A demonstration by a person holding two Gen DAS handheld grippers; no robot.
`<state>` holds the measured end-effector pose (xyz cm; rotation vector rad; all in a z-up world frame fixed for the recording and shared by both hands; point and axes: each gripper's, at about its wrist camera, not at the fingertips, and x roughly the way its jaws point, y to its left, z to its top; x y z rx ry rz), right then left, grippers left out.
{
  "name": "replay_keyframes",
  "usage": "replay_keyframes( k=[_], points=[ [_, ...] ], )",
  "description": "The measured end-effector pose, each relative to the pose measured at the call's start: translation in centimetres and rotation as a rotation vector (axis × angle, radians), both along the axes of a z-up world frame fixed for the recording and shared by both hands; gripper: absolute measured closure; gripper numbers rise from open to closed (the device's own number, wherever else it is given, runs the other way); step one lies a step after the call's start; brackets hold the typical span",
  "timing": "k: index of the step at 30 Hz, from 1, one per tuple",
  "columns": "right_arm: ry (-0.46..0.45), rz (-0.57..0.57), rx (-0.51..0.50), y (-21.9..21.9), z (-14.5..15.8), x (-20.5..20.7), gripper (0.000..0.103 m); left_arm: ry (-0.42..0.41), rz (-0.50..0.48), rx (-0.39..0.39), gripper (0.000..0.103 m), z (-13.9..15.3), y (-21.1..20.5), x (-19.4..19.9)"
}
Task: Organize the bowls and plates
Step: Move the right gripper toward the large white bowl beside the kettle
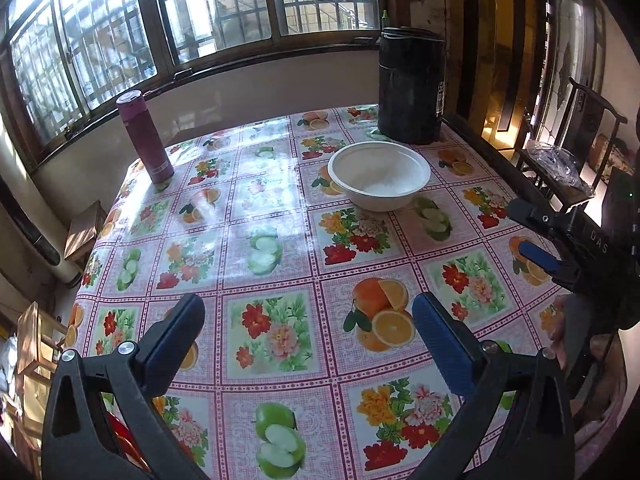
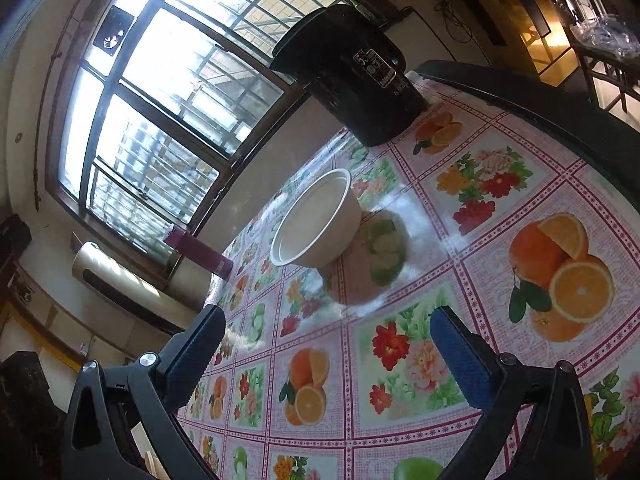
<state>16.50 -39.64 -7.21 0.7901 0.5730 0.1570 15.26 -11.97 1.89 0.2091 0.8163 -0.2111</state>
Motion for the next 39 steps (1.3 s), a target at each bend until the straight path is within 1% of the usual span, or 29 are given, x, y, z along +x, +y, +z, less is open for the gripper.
replay_keyframes(
  k=[2,4,5,7,8,10,13,15,17,18,20,21,23,24,26,28,29,31,33,35,37,39],
  points=[
    [-0.038,-0.003,0.013,-1.1,0.6,0.6,0.0,0.038,-0.014,-0.014,0.0,0.5,-0.1,1.1],
    [-0.069,0.002,0.032,-2.1,1.1,1.0,0.0,0.088,-0.031,-0.011,0.0,1.5,-0.1,2.4],
    [-0.081,0.008,0.051,-2.7,1.5,1.4,0.0,0.112,-0.038,-0.013,0.0,2.5,0.0,3.0],
    [-0.081,0.004,0.115,-4.0,2.2,2.3,0.0,0.111,-0.033,-0.016,0.0,5.6,0.3,3.7],
    [-0.084,0.001,0.154,-4.5,2.8,2.5,0.0,0.107,-0.03,-0.032,0.0,7.5,0.7,3.8],
    [-0.105,0.011,0.212,-5.0,4.6,3.2,0.0,0.064,-0.015,-0.071,0.0,12.0,1.4,3.9],
    [-0.134,0.025,0.237,-4.7,8.2,4.2,0.0,-0.022,-0.005,-0.102,0.0,18.7,1.9,3.6],
    [-0.172,0.032,0.245,-4.3,10.2,4.6,0.0,-0.091,-0.001,-0.126,0.0,22.3,1.7,3.4],
    [-0.214,0.03,0.249,-3.9,11.5,4.9,0.0,-0.155,-0.002,-0.145,0.0,24.9,1.2,3.5],
    [-0.23,0.026,0.253,-3.8,11.8,5.1,0.0,-0.18,-0.001,-0.167,0.0,25.7,1.0,3.9],
    [-0.247,0.008,0.257,-3.5,11.7,5.6,0.0,-0.221,0.017,-0.217,0.0,25.9,0.6,5.0],
    [-0.249,0.001,0.259,-3.3,11.4,6.0,0.0,-0.225,0.028,-0.224,0.0,25.3,0.2,5.8],
    [-0.231,0.009,0.263,-3.0,10.2,7.2,0.0,-0.187,0.037,-0.221,0.0,22.4,-0.6,8.1],
    [-0.216,0.021,0.267,-2.9,9.3,7.8,0.0,-0.147,0.041,-0.218,0.0,20.4,-1.0,9.4],
    [-0.18,0.036,0.274,-3.1,7.4,9.3,0.0,-0.04,0.054,-0.2,0.0,16.1,-2.0,12.1],
    [-0.122,0.033,0.297,-3.5,5.8,10.7,0.0,0.06,0.073,-0.205,0.0,11.4,-2.5,14.5],
    [-0.115,0.046,0.306,-3.6,5.0,11.2,0.0,0.107,0.079,-0.208,0.0,9.1,-2.6,15.7],
    [-0.088,0.067,0.305,-3.7,3.8,12.3,0.0,0.196,0.092,-0.211,0.0,4.8,-3.0,17.5],
    [-0.053,0.057,0.332,-4.0,2.1,13.4,0.0,0.273,0.107,-0.222,0.0,1.0,-3.3,18.8],
    [-0.024,0.068,0.352,-4.1,0.6,14.6,0.0,0.329,0.121,-0.211,0.0,-2.0,-3.7,19.7],
    [-0.008,0.065,0.33,-3.7,-0.7,15.6,0.0,0.365,0.127,-0.206,0.0,-4.2,-4.1,20.3],
    [0.072,0.075,0.349,-3.3,-2.5,16.6,0.0,0.386,0.143,-0.21,0.0,-5.5,-4.1,21.1]
  ],
)
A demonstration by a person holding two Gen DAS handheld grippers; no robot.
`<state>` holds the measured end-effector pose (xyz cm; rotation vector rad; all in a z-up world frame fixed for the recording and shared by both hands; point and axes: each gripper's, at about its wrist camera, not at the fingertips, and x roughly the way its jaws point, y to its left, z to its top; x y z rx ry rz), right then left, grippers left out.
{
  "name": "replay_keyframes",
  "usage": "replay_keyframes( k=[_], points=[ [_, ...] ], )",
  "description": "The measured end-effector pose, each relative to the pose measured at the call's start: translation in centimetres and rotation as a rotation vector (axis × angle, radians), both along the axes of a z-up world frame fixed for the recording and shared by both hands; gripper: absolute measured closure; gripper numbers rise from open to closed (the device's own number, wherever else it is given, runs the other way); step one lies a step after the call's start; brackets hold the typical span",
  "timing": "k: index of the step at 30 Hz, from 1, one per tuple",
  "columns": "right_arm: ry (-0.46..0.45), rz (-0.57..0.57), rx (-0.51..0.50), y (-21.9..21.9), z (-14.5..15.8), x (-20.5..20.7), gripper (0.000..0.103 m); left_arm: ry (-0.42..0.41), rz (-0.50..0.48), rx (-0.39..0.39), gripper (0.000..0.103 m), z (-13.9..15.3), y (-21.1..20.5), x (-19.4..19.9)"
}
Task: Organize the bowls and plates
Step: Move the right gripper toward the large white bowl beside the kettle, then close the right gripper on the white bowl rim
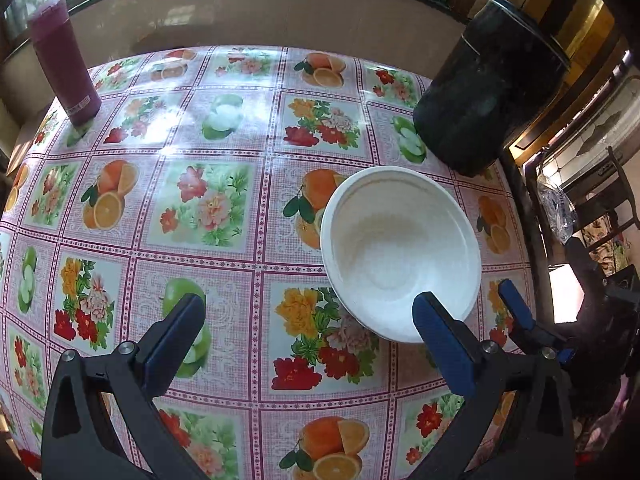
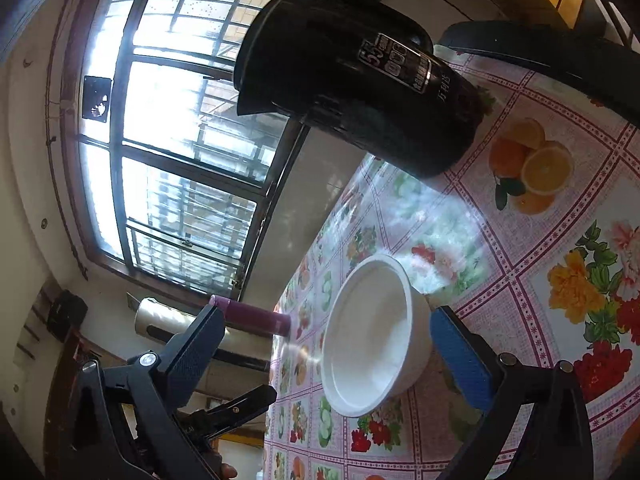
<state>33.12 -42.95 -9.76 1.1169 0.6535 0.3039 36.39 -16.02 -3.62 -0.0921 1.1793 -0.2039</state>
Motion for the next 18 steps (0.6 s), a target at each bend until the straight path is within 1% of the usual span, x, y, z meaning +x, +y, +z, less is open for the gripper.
replay_keyframes(
  k=[2,4,6,7,12,15,18],
  points=[
    [0.012,0.014,0.009,0.3,-0.8,0.4,0.0,0.008,0.01,-0.037,0.0,-0.5,0.0,0.7],
    [0.015,-0.005,-0.011,0.3,-1.0,0.3,0.0,0.003,0.002,-0.037,0.0,-0.6,-0.4,1.0],
    [0.015,0.003,0.007,0.4,-1.4,0.5,0.005,0.009,-0.01,-0.029,0.0,-0.9,-1.1,1.3],
    [0.018,0.003,0.007,0.5,-1.6,0.5,0.006,0.013,-0.007,-0.03,0.0,-1.2,-1.1,1.5],
    [0.061,0.016,-0.011,1.5,-2.5,1.1,0.018,0.042,-0.003,-0.034,0.0,-2.0,-1.4,1.8],
    [0.078,0.014,-0.033,2.1,-2.7,1.2,0.019,0.064,-0.007,-0.036,0.0,-2.4,-1.7,1.9],
    [0.075,0.008,-0.037,2.3,-2.6,1.2,0.019,0.087,-0.002,-0.053,0.0,-2.9,-2.0,2.1]
  ],
)
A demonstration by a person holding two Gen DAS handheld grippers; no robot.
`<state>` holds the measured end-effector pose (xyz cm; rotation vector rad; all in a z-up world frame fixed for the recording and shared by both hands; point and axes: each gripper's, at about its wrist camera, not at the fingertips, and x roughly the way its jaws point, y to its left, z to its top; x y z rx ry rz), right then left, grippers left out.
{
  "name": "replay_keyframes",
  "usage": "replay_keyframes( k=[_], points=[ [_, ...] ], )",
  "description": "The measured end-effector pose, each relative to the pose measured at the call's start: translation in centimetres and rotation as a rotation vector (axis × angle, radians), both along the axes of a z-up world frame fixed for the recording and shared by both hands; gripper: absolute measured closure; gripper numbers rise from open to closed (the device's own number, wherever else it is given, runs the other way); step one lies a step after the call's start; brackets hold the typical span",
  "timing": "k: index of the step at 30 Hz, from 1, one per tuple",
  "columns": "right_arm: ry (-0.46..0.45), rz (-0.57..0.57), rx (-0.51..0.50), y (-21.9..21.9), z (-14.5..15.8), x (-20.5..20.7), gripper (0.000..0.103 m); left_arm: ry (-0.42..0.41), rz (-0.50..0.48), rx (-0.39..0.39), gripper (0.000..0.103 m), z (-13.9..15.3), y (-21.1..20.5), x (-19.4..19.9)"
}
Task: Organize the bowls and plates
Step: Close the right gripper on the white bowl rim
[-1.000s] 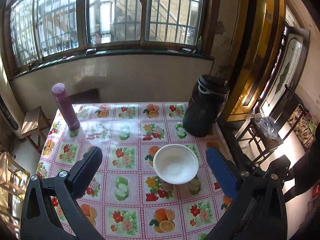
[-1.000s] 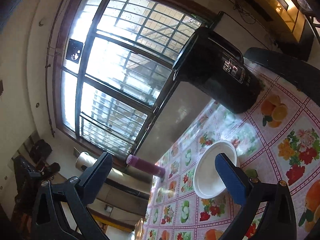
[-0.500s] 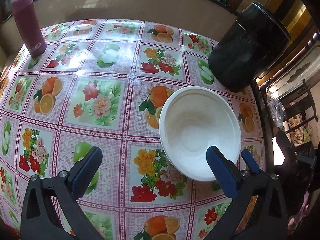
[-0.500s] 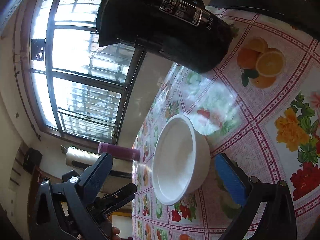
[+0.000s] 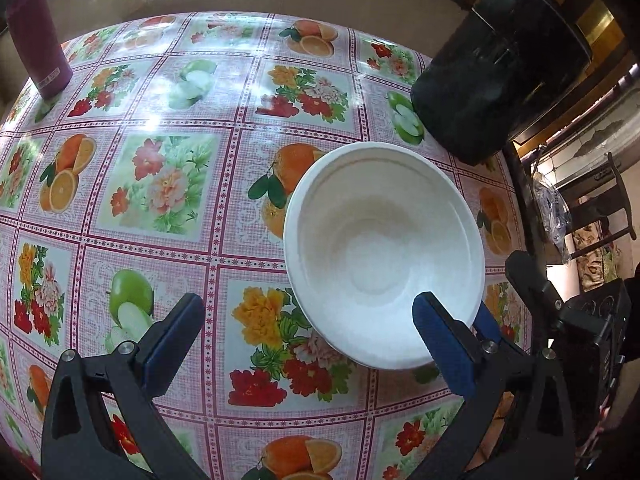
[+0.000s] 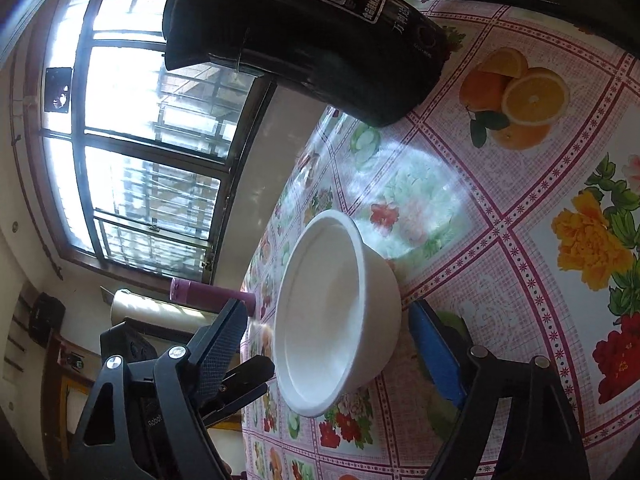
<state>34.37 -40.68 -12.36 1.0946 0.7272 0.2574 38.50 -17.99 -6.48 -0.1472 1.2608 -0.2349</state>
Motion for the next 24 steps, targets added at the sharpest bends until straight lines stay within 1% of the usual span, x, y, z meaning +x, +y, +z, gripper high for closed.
replay_keyframes(
  k=[4,7,9,10,12,13,14,15,16,18,20,21,22,23,24],
  points=[
    [-0.003,-0.02,0.001,-0.2,0.3,0.1,0.018,0.015,0.019,-0.013,0.0,-0.5,-0.2,0.3],
    [0.007,-0.025,-0.007,-0.5,0.2,0.2,0.018,0.0,0.039,0.033,0.0,-0.7,-0.3,0.6],
    [0.005,-0.021,-0.009,-0.5,0.2,0.3,0.02,-0.01,0.048,0.054,0.0,-0.8,-0.3,0.8],
    [0.003,-0.022,-0.018,-0.5,0.3,0.2,0.022,-0.013,0.048,0.065,0.0,-0.8,-0.3,0.9],
    [0.002,-0.023,-0.038,-0.4,0.5,0.3,0.035,-0.02,0.043,0.072,0.0,-0.9,-0.2,1.0],
    [0.002,-0.025,-0.043,-0.4,0.4,0.3,0.04,-0.024,0.045,0.084,0.001,-0.9,-0.1,1.0],
    [0.003,-0.026,-0.048,-0.4,0.4,0.3,0.046,-0.03,0.049,0.088,0.004,-0.9,0.1,1.0],
    [0.005,-0.027,-0.051,-0.4,0.4,0.3,0.047,-0.032,0.053,0.087,0.015,-0.9,0.3,1.0],
    [0.004,-0.025,-0.052,-0.5,0.4,0.3,0.047,-0.026,0.054,0.082,0.028,-1.0,0.4,1.1],
    [0.002,-0.023,-0.056,-0.4,0.5,0.3,0.049,-0.01,0.051,0.068,0.04,-1.3,0.7,1.1],
    [0.0,-0.027,-0.077,-0.2,0.7,0.3,0.051,-0.01,0.049,0.06,0.044,-1.4,0.7,1.1],
    [0.001,-0.032,-0.086,-0.2,0.8,0.3,0.051,-0.015,0.048,0.052,0.05,-1.3,0.7,0.9],
    [0.005,-0.035,-0.095,-0.2,0.8,0.3,0.051,-0.021,0.048,0.046,0.053,-1.2,0.7,0.8],
    [0.009,-0.036,-0.103,-0.2,0.8,0.3,0.052,-0.029,0.049,0.04,0.053,-1.1,0.7,0.8],
    [0.014,-0.038,-0.108,-0.2,0.8,0.3,0.055,-0.034,0.045,0.038,0.055,-0.9,0.6,0.7]
  ],
)
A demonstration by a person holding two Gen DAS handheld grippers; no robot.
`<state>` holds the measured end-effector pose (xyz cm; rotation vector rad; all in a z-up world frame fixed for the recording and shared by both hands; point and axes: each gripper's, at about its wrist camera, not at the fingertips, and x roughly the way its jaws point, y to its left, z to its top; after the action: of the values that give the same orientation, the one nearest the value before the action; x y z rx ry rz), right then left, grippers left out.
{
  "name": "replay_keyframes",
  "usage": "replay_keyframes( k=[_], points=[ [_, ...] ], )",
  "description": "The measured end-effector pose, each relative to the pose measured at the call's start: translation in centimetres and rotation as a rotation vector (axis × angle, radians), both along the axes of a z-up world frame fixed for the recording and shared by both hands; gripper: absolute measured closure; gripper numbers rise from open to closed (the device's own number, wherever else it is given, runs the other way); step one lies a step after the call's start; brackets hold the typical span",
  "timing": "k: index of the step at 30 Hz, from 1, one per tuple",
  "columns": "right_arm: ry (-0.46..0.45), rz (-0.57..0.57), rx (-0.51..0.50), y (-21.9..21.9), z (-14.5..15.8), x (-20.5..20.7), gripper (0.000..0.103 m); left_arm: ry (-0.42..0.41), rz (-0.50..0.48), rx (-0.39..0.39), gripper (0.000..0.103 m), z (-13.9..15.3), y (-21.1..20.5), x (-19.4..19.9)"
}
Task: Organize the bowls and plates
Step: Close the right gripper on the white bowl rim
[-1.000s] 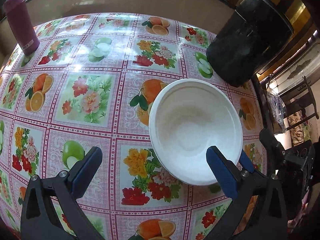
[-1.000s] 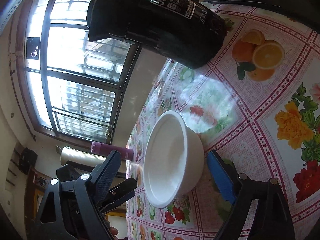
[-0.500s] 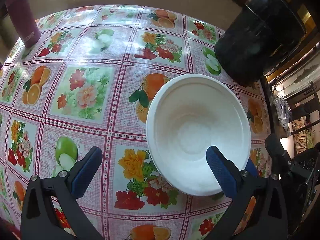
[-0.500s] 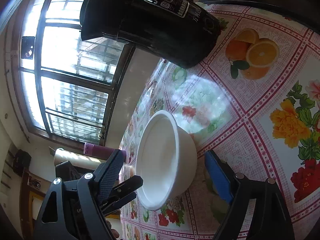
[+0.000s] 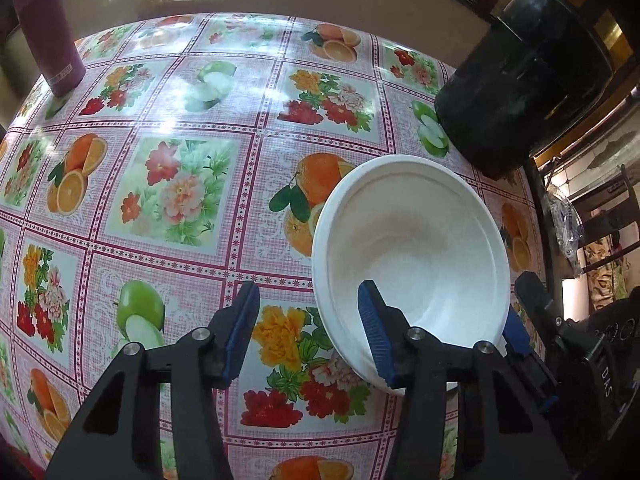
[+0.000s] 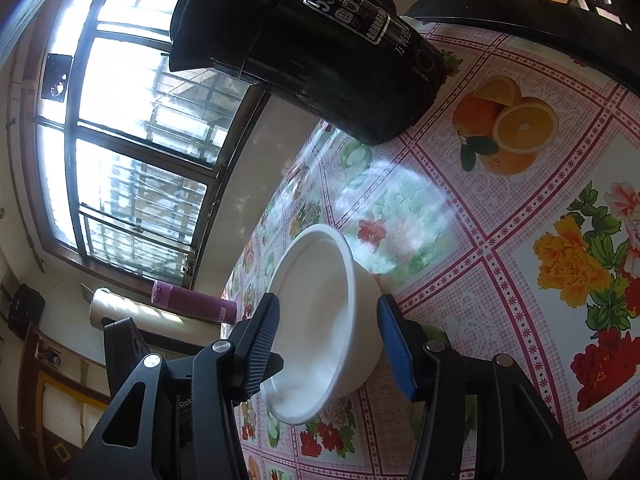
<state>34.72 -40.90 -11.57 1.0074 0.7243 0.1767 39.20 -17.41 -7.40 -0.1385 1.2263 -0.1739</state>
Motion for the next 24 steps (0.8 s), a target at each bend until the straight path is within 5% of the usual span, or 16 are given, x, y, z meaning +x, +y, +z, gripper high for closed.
replay_keyframes(
  k=[7,15,24],
  points=[
    [0.017,-0.021,-0.035,-0.2,-0.2,0.0,0.07,-0.015,-0.053,0.007,0.077,0.3,-1.1,-0.2],
    [0.032,-0.026,-0.056,-0.2,-0.4,-0.1,0.091,-0.039,-0.095,0.034,0.083,0.5,-2.0,-0.6],
    [0.048,-0.042,-0.069,-0.4,-0.6,-0.2,0.096,-0.077,-0.152,0.073,0.087,0.8,-2.4,-1.4]
  ],
)
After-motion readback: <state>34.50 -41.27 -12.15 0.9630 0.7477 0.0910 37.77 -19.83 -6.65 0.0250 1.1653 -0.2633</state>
